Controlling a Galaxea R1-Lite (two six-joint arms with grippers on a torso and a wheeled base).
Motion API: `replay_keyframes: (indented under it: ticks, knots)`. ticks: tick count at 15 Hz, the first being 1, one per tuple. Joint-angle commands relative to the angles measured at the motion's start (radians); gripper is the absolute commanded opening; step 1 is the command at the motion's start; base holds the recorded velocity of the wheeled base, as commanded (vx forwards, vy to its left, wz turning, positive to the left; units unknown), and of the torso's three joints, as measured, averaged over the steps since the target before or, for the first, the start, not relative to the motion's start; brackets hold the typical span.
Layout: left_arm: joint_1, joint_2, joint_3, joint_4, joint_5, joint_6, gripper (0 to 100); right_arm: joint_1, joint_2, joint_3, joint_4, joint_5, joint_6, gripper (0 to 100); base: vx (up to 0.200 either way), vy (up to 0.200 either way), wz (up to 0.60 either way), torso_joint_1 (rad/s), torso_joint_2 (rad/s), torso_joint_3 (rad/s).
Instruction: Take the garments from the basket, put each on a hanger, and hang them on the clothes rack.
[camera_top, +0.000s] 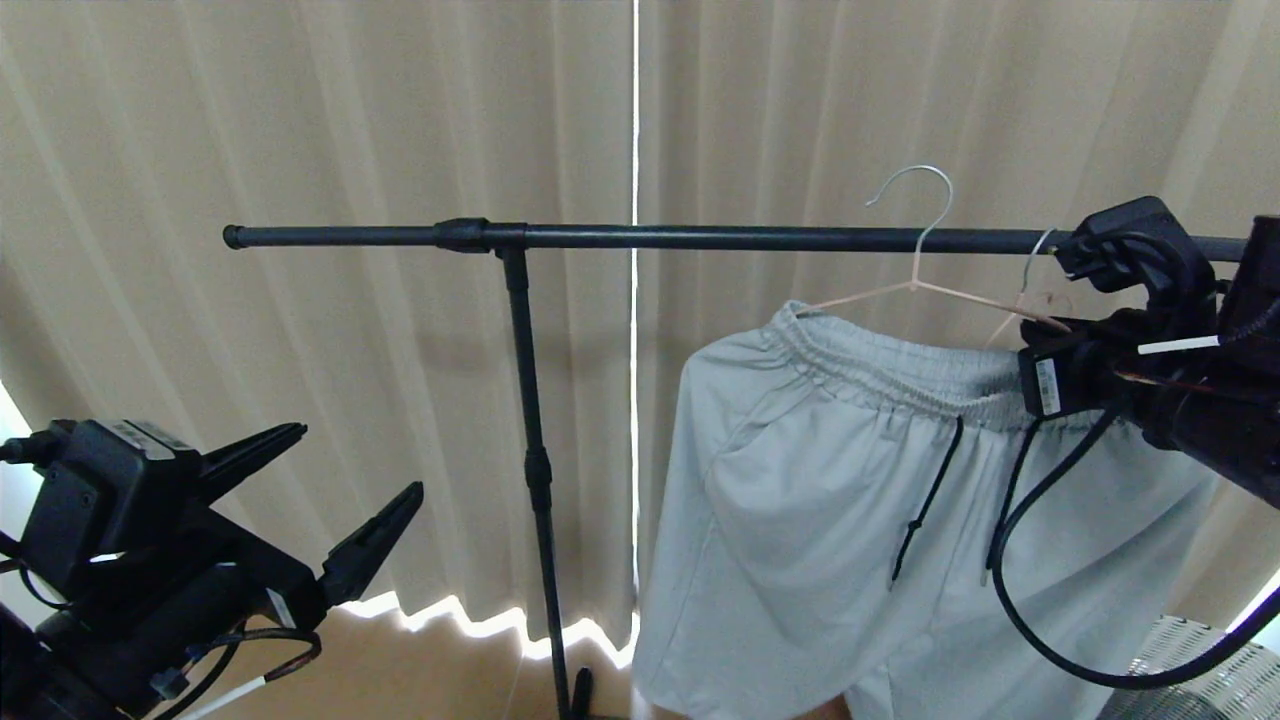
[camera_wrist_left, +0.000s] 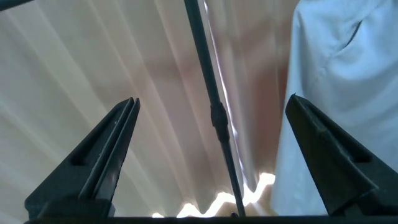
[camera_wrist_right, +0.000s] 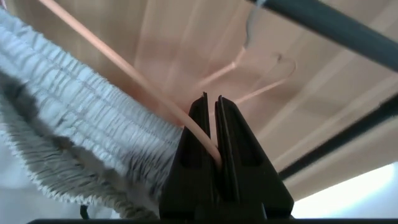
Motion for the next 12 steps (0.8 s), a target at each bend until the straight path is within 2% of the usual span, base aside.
replay_keyframes:
  ticks: [1, 6, 12]
  knots:
    - [0.0, -0.003, -0.001, 0.0, 0.0, 0.0, 100, -0.002, 0.077, -0.063, 0.001, -0.063, -0.002, 0, 0.0, 0.0, 0.0, 0.0, 0.0, 0.0]
    - [0.0, -0.004, 0.001, 0.0, 0.0, 0.0, 100, 0.001, 0.209, -0.169, 0.004, -0.188, -0.007, 0, 0.0, 0.0, 0.0, 0.0, 0.0, 0.0]
    - [0.0, -0.003, 0.007, 0.0, 0.0, 0.002, 100, 0.024, 0.229, -0.168, 0.016, -0.216, -0.031, 0, 0.0, 0.0, 0.0, 0.0, 0.0, 0.0]
